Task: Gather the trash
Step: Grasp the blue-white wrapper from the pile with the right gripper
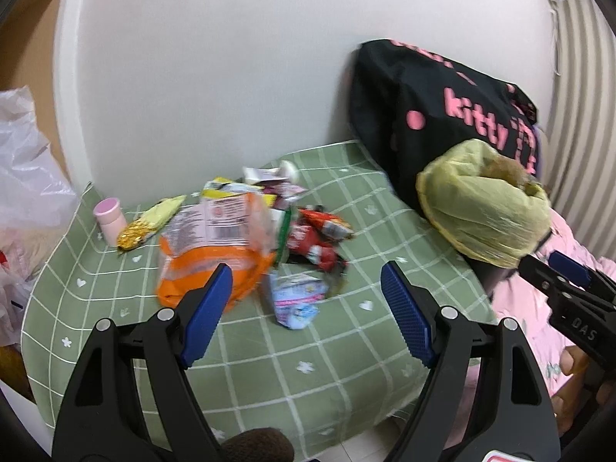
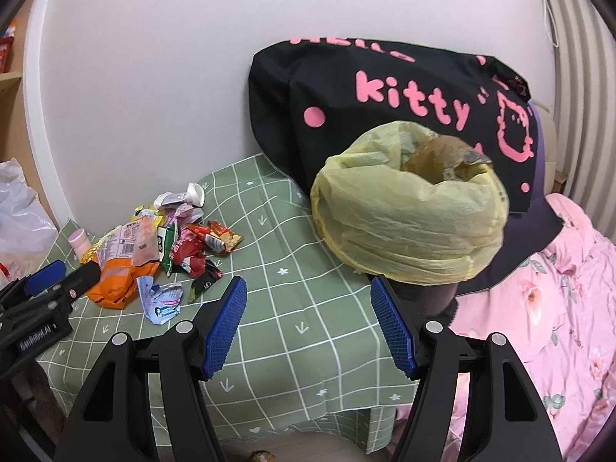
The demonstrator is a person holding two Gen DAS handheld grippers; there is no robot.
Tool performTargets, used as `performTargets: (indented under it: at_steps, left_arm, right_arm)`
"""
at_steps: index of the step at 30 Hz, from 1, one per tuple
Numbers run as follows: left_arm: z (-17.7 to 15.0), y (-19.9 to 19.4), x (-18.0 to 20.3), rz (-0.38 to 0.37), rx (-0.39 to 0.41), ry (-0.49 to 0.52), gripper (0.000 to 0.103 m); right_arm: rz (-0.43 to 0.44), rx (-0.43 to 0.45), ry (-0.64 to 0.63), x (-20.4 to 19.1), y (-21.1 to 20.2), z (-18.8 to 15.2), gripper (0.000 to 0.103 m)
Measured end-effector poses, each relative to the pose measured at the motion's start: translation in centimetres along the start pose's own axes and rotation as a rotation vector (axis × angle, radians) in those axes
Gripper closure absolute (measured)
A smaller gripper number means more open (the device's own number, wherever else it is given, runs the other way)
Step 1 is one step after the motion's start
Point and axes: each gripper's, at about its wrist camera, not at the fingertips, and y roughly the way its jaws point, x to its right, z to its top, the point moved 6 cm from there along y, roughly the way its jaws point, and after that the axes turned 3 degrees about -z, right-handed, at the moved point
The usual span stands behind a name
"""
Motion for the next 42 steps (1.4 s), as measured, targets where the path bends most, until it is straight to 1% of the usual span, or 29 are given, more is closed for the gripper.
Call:
performTargets:
  at_steps: [3,5,9,13,14,15,16,19,22,24,26,29,30,31,33,34,36,39,42]
  left_arm:
    - [0.0,0.9,-2.9,0.049,-0.005,-0.039,0.028]
    - [0.0,1.6,-5.7,0.092,-0.015,-0.081,0.028]
    - [-0.4,2.6,-9.6,0.136,-0.034,-0.148,0.026]
    - [-1.0,3.3,-11.4,0.150,-0.052,-0.177,0.025]
    - [-1.1,3.4,-11.7,0.153,-0.056,-0.180,0.024]
    - [-1.3,3.7,-12.3,0.158,-0.060,-0.189,0.024]
    - [-1.4,3.8,-12.4,0.162,-0.063,-0.194,0.023]
    - [-1.6,4.3,-13.5,0.173,-0.077,-0.211,0.023]
    - [-1.6,4.6,-14.5,0.185,-0.085,-0.228,0.022]
    - [-1.8,4.6,-15.3,0.185,-0.090,-0.251,0.021]
    - [-2.1,4.9,-15.8,0.180,-0.102,-0.266,0.021]
    - [-2.6,5.1,-16.3,0.183,-0.119,-0.267,0.018]
    - [-2.9,5.3,-16.6,0.188,-0.130,-0.262,0.018]
    - [-3.0,5.5,-16.7,0.185,-0.136,-0.264,0.018]
    - [-3.5,5.8,-17.1,0.180,-0.155,-0.280,0.018]
    - [-3.6,6.0,-17.3,0.177,-0.162,-0.292,0.018]
    - [-3.8,6.3,-17.6,0.170,-0.173,-0.312,0.018]
    - [-3.4,6.5,-17.6,0.155,-0.163,-0.320,0.018]
    - [-2.6,6.9,-17.9,0.158,-0.153,-0.311,0.018]
  right_arm:
    - [0.032,-0.027,-0.003,-0.9,1.8,-0.5,0.040]
    - [0.056,-0.052,-0.006,-1.5,3.0,-0.8,0.040]
    - [0.118,-0.108,-0.021,-3.6,5.5,-1.4,0.040]
    - [0.201,-0.149,-0.053,-6.6,7.9,-1.8,0.040]
    - [0.234,-0.155,-0.066,-7.6,8.3,-1.8,0.043]
    - [0.266,-0.161,-0.080,-8.5,8.6,-1.9,0.049]
    - [0.311,-0.178,-0.113,-10.0,9.1,-2.2,0.052]
    - [0.388,-0.208,-0.185,-13.3,10.3,-2.6,0.053]
    - [0.421,-0.227,-0.263,-16.2,11.8,-2.9,0.054]
    - [0.444,-0.248,-0.296,-17.6,13.2,-3.0,0.059]
    - [0.461,-0.271,-0.316,-18.6,14.5,-3.3,0.059]
    - [0.470,-0.319,-0.344,-19.3,16.1,-4.0,0.059]
    - [0.469,-0.333,-0.352,-19.5,16.5,-4.3,0.062]
    - [0.470,-0.342,-0.354,-19.6,16.8,-4.4,0.068]
    - [0.485,-0.363,-0.346,-19.6,17.0,-4.7,0.072]
    - [0.490,-0.366,-0.339,-19.5,16.9,-4.7,0.076]
    - [0.506,-0.375,-0.330,-19.3,16.5,-4.7,0.089]
    - [0.523,-0.368,-0.309,-18.5,15.5,-4.4,0.089]
    - [0.513,-0.347,-0.274,-17.2,14.9,-3.5,0.090]
